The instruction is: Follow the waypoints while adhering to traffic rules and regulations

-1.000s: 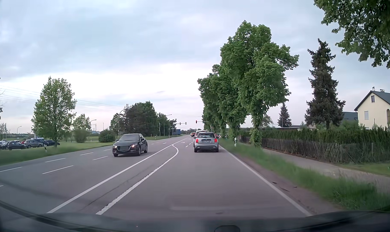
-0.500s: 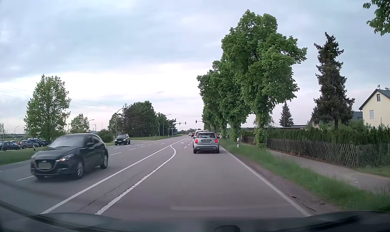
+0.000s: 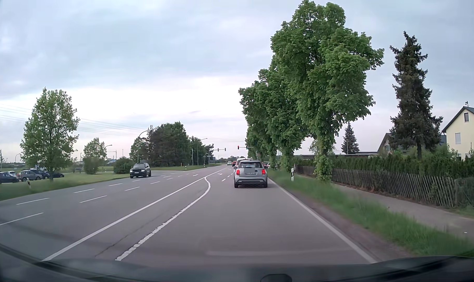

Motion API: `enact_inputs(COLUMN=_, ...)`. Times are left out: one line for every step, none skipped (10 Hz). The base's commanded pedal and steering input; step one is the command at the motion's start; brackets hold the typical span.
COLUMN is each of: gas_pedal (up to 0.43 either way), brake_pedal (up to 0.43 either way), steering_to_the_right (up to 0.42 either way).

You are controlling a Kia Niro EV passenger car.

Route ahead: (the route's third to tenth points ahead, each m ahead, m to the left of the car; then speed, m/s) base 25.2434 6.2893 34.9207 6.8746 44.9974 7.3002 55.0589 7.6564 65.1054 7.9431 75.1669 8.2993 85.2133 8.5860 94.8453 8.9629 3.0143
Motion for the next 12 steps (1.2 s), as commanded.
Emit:
enact_inputs(gas_pedal=0.000, brake_pedal=0.000, steering_to_the_right=-0.001)
enact_inputs(gas_pedal=0.000, brake_pedal=0.000, steering_to_the_right=-0.001)
enact_inputs(gas_pedal=0.000, brake_pedal=0.000, steering_to_the_right=-0.002)
enact_inputs(gas_pedal=0.000, brake_pedal=0.000, steering_to_the_right=-0.002)
enact_inputs(gas_pedal=0.000, brake_pedal=0.000, steering_to_the_right=-0.002)
enact_inputs(gas_pedal=0.000, brake_pedal=0.000, steering_to_the_right=-0.002)
enact_inputs(gas_pedal=0.000, brake_pedal=0.000, steering_to_the_right=-0.002)
enact_inputs(gas_pedal=0.000, brake_pedal=0.000, steering_to_the_right=-0.001)
enact_inputs(gas_pedal=0.000, brake_pedal=0.000, steering_to_the_right=-0.002)
enact_inputs(gas_pedal=0.000, brake_pedal=0.000, steering_to_the_right=-0.002)
enact_inputs(gas_pedal=0.000, brake_pedal=0.000, steering_to_the_right=-0.002)
enact_inputs(gas_pedal=0.000, brake_pedal=0.000, steering_to_the_right=-0.002)
